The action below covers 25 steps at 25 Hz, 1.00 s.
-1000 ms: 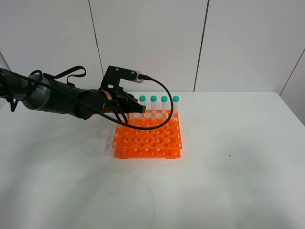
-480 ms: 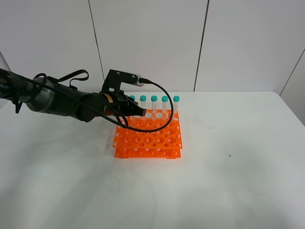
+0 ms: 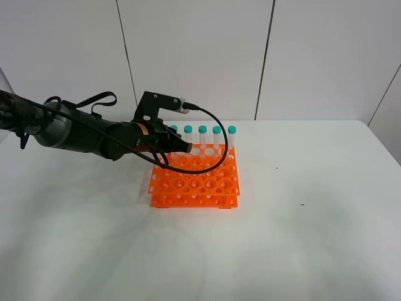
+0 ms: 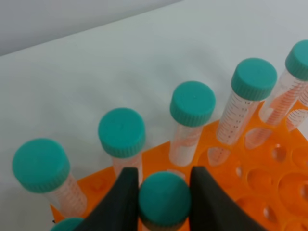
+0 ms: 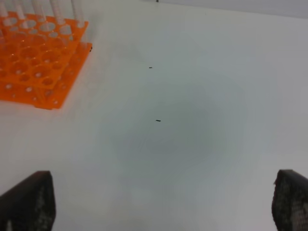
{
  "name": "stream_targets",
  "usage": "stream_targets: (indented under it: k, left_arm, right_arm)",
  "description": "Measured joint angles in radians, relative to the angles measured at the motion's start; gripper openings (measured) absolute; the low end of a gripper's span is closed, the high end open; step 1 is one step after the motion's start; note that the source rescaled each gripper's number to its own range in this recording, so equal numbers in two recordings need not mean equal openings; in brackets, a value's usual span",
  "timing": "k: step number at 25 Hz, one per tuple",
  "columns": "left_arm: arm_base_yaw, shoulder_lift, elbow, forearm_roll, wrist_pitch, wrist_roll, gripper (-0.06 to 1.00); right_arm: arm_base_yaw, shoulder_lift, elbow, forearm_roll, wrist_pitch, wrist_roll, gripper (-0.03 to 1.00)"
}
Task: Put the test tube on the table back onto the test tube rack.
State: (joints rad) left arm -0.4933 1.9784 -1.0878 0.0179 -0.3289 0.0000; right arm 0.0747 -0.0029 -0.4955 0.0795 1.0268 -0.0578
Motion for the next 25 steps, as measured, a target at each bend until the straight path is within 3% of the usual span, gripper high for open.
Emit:
stream_targets:
  k: [2,7,12,20,23,25]
  left_arm:
    - [0.0,0.0,0.0,0.0,0.0,0.0,0.04]
    - [-0.001,-0.001,0.0,0.0,0.001,-0.016,0.45]
    - [-0.001,-0.015,0.0,0.0,0.022,-0.043,0.55]
    - [-0.002,-0.129,0.0,0.0,0.055,-0.05,0.57]
    - [-0.002,-0.214,0.0,0.0,0.107,-0.05,0.57]
    - [-0.003,-0.277,0.0,0.007,0.161,-0.048,0.64]
  right_arm:
    - [0.0,0.0,0.0,0.0,0.0,0.0,1.0]
    - [0.0,0.0,0.0,0.0,0.0,0.0,1.0]
    - [0.0,0.0,0.0,0.0,0.0,0.0,1.0]
    - [0.0,0.0,0.0,0.0,0.0,0.0,1.0]
    - [0.0,0.0,0.0,0.0,0.0,0.0,1.0]
    - [0.0,0.0,0.0,0.0,0.0,0.0,1.0]
